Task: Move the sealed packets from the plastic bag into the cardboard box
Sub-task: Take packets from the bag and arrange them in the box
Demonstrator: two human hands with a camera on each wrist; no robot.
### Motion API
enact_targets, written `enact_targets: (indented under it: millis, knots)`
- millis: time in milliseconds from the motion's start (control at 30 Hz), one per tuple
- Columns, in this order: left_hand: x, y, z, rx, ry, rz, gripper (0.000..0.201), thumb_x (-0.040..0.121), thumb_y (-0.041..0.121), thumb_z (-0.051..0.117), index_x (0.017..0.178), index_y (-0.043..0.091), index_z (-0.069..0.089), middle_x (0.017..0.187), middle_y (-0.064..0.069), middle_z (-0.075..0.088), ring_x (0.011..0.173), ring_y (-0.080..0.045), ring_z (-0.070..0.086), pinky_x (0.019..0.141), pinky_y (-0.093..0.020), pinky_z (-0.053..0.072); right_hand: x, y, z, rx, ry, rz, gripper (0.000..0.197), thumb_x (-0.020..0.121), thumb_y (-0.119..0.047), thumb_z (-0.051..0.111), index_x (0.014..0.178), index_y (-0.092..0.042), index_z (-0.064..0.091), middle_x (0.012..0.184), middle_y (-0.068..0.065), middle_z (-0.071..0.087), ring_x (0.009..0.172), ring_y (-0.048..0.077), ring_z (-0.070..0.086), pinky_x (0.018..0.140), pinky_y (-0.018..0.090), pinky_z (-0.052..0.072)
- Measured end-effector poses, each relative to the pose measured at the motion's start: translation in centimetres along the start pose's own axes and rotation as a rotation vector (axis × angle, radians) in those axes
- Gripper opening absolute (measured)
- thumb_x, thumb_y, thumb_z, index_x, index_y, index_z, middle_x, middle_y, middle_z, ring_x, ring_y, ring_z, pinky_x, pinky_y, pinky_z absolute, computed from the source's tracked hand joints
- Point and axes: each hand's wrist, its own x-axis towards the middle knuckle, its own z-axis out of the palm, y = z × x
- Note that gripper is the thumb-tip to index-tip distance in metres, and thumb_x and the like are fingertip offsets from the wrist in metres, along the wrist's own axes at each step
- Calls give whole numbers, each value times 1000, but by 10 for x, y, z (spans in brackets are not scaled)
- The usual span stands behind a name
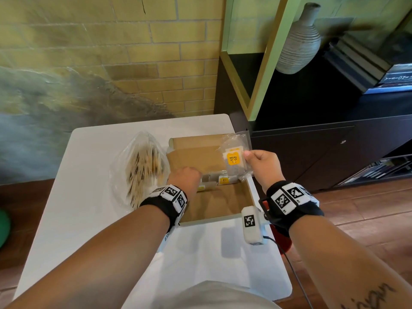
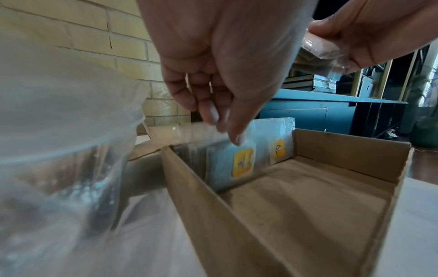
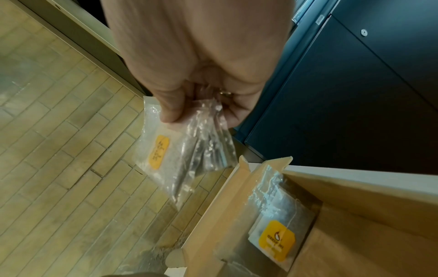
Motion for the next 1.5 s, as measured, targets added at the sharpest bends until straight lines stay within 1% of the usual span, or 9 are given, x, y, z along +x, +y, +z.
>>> enact_targets:
  millis: [233,467,633,767,933,1100,1300,1433,1500]
  knots:
    - [-3,-2,-4,112,51,-26,27,87,9,49,110,16,61,107,-4,64,101,-23,59,80,-31,45,-2,2,-3,-2,5,-11,35,93,-20,53,83,12,61,86,38,57,69,23,48,65,37,46]
    - [-7,-4,-3,117,154,-62,22,86,9,48,104,15,60,99,-4,62,96,-24,58,75,-32,41,-6,-3,-2,-6,-15,-19,32,94,-20,53,84,8,66,92,35,61,72,23,52,73,42,51]
    - [-10,-9,-3,47,191,-76,28,85,5,45,109,12,58,103,-5,60,99,-26,56,79,-35,44,-9,-7,-1,-6,-27,-31,32,94,-20,53,86,8,67,92,36,61,72,22,51,68,34,46]
    - [-11,-8,-7,-390,320,-39,23,87,16,53,108,11,60,104,-3,58,98,-22,55,77,-28,42,-14,-12,3,17,-55,-16,29,94,-19,52,86,4,68,83,22,65,75,21,54,69,27,48]
    - [-14,5,-19,-1190,212,-78,17,84,23,66,100,18,61,95,1,60,88,-13,55,79,-23,44,-19,-19,14,44,-74,-43,35,93,-20,53,88,12,64,86,36,60,71,21,50,69,34,47]
    - [-16,10,-26,-1483,203,-145,18,85,17,66,77,17,51,77,-5,57,65,-13,55,57,-19,46,-24,-25,25,19,-83,-78,33,93,-21,55,84,9,66,75,31,57,68,20,47,66,32,44]
    - [-27,13,-31,-1663,163,-176,7,90,12,60,91,13,53,80,-6,59,67,-18,56,61,-27,49,-28,-29,34,-43,-106,-111,29,92,-20,56,85,6,68,87,31,62,71,20,50,69,29,46]
    - [-36,10,-32,-1668,148,-194,12,92,8,56,90,16,48,67,-7,50,54,-15,48,57,-30,40,-31,-31,37,-62,-76,-205,39,93,-23,54,81,13,62,78,30,60,67,29,51,72,40,49]
    - [-40,8,-32,-1682,142,-218,22,92,6,55,103,20,42,65,-5,46,52,-12,44,57,-27,38,-30,-30,36,-115,-77,-242,32,94,-19,52,86,9,64,79,21,61,66,19,53,70,34,49]
